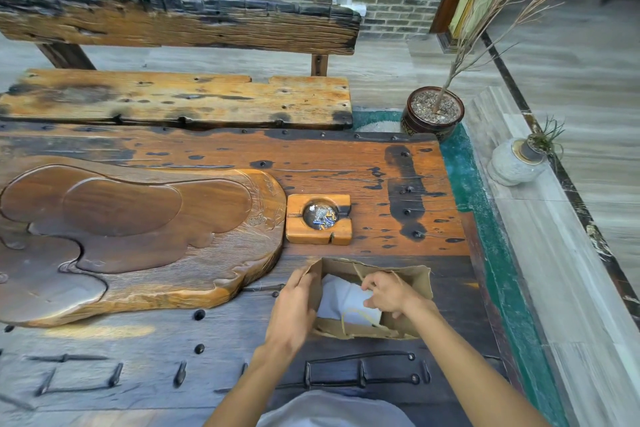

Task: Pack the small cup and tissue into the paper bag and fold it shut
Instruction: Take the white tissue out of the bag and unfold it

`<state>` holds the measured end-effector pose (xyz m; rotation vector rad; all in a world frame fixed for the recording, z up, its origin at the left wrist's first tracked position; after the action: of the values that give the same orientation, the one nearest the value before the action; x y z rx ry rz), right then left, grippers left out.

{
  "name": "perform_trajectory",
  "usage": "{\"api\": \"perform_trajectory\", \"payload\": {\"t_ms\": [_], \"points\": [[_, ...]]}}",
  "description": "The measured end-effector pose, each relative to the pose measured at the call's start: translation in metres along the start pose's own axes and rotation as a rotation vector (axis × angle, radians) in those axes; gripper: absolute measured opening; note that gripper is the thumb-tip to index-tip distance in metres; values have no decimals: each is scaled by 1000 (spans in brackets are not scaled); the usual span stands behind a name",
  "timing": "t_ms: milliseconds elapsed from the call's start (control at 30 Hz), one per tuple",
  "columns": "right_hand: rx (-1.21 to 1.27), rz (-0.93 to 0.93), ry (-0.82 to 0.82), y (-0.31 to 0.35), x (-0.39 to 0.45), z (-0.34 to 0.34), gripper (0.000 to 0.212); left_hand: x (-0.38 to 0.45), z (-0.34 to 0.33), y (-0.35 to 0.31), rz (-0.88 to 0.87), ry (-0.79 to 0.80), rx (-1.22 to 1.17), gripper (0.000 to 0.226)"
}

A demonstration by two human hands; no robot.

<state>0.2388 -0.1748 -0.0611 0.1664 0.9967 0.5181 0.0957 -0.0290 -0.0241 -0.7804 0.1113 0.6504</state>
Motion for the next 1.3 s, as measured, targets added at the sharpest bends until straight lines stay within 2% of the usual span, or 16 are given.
{"api": "perform_trajectory", "payload": {"t_ms": [33,100,233,467,500,600,633,667,767,933,1067,1200,1300], "points": [[-9,-47,-19,-7,0,3,38,1,0,0,-1,-7,-5,73],[-27,-132,-9,-15,-2,4,48,0,0,-4,4,-15,-15,79],[-232,-119,91,-16,-2,-6,94,-4,2,-11,0,-51,-23,78],[-329,-128,91,-25,5,-21,115,-4,-4,-6,10,23,-35,92],[-280,-124,83,-26,1,-21,113,-4,-5,-5,17,48,-44,99],[-24,43,13,-19,-13,-18,65,-4,-11,-3,12,91,-42,116],[1,56,6,-17,-12,-16,61,-5,-11,-2,14,95,-40,118],[0,17,35,-19,-10,-15,65,-6,-11,-2,15,97,-40,119],[-159,-94,208,-17,1,-20,98,-10,-9,-1,42,120,-47,122],[-263,-115,265,-13,19,-26,84,-11,-9,-10,20,142,-76,120],[-279,-87,282,-4,35,-32,87,-8,-9,-12,16,153,-104,121],[-309,-39,132,8,49,-28,46,-7,-6,-14,1,144,-93,120],[-287,-38,85,9,57,-32,39,-6,-5,-14,12,142,-100,114]]}}
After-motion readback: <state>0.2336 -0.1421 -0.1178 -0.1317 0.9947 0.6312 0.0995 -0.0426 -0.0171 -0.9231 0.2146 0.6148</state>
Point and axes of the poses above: each hand's wrist, its own x-axis towards the middle knuckle, its own z-axis out of the back of the hand, y = z × x, the point moved 7 cm from there along x, towards the middle knuckle, and after that the axes turned 3 degrees about z, right-handed, at the moved point
